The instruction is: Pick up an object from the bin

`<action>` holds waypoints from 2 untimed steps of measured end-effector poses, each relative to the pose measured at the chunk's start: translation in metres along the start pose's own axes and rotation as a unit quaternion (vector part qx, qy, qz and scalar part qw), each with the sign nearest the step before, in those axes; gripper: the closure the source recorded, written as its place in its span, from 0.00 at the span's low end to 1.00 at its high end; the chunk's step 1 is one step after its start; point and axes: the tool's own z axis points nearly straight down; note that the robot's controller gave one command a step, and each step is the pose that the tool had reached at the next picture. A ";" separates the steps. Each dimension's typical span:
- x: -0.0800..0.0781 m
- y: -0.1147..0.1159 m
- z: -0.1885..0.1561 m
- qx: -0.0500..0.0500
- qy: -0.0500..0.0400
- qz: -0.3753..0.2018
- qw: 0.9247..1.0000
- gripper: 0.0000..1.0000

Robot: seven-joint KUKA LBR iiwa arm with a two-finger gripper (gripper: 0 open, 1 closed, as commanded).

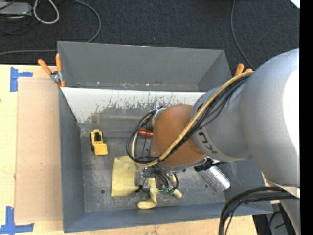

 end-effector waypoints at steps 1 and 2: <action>0.000 0.000 -0.019 0.000 0.000 0.001 1.000 1.00; 0.001 -0.001 -0.030 0.000 0.001 0.003 1.000 1.00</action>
Offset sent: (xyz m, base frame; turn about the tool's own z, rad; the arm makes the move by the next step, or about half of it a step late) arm -0.0002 -0.0002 0.0323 0.0014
